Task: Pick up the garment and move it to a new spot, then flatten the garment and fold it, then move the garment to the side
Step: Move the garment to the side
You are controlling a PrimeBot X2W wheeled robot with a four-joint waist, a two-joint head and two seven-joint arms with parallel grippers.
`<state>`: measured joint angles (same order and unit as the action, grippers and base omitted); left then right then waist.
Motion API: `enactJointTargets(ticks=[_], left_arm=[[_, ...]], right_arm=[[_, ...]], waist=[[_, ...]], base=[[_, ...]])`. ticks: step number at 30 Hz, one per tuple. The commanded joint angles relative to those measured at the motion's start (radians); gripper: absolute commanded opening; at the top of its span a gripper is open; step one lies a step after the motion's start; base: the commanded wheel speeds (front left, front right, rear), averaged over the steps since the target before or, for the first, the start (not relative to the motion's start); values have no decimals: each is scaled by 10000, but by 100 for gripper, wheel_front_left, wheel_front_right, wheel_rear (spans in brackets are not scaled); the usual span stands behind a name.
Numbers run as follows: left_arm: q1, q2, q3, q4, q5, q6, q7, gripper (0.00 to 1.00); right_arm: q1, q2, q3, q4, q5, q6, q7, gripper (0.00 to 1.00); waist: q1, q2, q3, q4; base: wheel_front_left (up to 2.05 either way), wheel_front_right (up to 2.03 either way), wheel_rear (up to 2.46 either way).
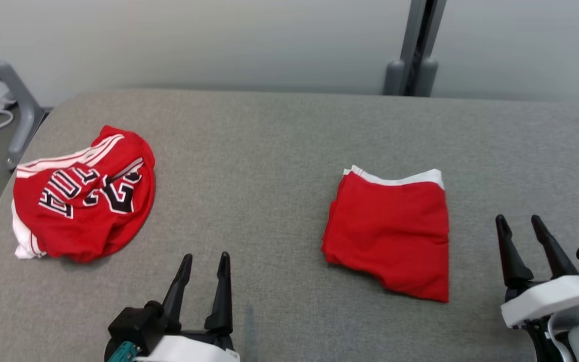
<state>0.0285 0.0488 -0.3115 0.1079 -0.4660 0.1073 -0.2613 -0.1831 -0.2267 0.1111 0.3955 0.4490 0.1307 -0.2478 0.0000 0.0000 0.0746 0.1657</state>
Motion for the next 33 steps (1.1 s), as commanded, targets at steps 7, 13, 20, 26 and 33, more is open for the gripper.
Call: enactJointTargets(ticks=[7,13,20,26,33], left_arm=[[-611,41,-412,-73,-206,164,-14,100],[-656,46,-507,-163,-1043,321,-14,100],[-714,31,-416,-214,-1494,390,-14,100],[-793,37,-572,-186,-1346,391,-14,100],[-798,37,-735,2,-876,196,-14,100]], right_arm=[[-898,-940,1507,961,3002,1,1210,100],[-1337,-1757,2489,1362,4837,1,2207,100],[-1596,-1955,3421,1650,6186,1,3183,100],[-2029,-2137,4006,1938,6315,1,3217,0],[-2519,-2332,4756,2427,6033,-1,2856,0]], waist=[[0,0,914,1021],[0,0,1146,1545],[0,0,1058,1804],[0,0,1065,1774],[0,0,920,1409]], base=[[0,0,0],[0,0,0],[0,0,0],[0,0,0],[0,0,0]])
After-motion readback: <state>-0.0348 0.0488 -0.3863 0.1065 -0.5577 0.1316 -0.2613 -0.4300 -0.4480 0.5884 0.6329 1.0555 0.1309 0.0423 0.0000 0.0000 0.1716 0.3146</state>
